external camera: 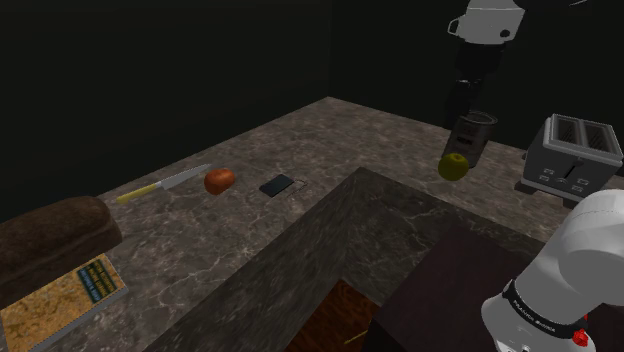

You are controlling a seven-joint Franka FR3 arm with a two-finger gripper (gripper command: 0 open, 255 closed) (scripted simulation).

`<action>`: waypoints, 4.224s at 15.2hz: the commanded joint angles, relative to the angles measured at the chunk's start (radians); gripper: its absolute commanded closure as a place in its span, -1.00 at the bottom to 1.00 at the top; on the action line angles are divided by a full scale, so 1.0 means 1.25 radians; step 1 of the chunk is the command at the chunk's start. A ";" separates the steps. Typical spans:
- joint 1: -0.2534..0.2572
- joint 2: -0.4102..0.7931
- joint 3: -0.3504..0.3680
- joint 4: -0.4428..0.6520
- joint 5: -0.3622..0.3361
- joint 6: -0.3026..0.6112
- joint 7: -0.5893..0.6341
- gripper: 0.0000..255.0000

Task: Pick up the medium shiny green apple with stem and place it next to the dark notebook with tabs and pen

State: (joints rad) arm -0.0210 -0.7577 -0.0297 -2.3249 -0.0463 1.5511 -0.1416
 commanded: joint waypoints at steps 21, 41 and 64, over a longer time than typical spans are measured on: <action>-0.045 0.250 -0.395 -0.034 -0.128 0.309 -0.466 -1.00; -0.014 0.572 -0.571 0.043 0.044 0.508 -0.765 -1.00; -0.015 0.510 -0.559 0.094 -0.002 0.410 -0.728 1.00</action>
State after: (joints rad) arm -0.0396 -0.1120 -0.7309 -2.2160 -0.0434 2.0791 -1.0562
